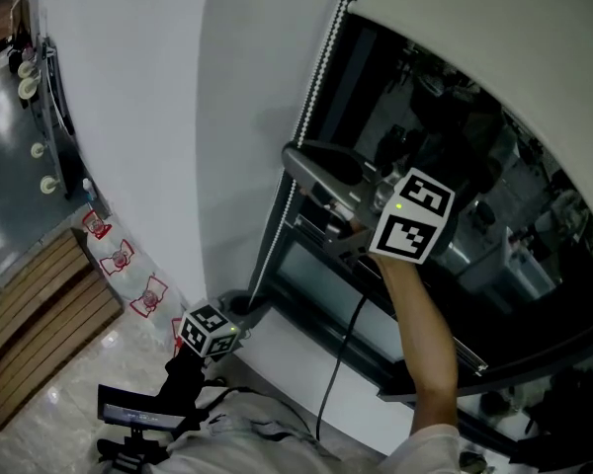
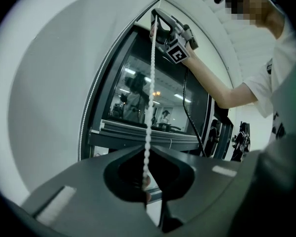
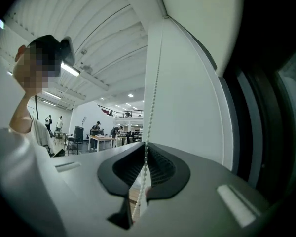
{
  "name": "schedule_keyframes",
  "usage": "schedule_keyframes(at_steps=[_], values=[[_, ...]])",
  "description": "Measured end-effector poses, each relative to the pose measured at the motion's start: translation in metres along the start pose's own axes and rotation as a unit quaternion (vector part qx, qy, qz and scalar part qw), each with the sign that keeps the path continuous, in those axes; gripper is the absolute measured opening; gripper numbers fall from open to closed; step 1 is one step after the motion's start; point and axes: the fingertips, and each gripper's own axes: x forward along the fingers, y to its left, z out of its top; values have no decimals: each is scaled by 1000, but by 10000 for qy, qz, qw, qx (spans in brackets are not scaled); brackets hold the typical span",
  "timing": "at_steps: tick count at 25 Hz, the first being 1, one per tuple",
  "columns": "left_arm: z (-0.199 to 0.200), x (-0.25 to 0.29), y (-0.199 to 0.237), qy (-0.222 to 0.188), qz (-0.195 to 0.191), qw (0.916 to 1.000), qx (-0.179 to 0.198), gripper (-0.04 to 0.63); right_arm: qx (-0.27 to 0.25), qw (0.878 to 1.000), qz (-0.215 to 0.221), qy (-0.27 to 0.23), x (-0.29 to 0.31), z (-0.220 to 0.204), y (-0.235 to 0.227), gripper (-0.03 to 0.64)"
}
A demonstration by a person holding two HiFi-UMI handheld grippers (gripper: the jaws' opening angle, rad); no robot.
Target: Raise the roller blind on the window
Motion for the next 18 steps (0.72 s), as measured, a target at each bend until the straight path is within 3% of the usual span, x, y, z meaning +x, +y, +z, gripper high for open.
schedule_keyframes(at_steps=[10,18], values=[[-6,-2,-2,36,-23,10000,-17,-2,642,9950,-137,756,-6,-144,15,15],[-3,-1,-1,45,-4,10000,-21,-2,791,9935,-154,807,-10,-178,26,15]])
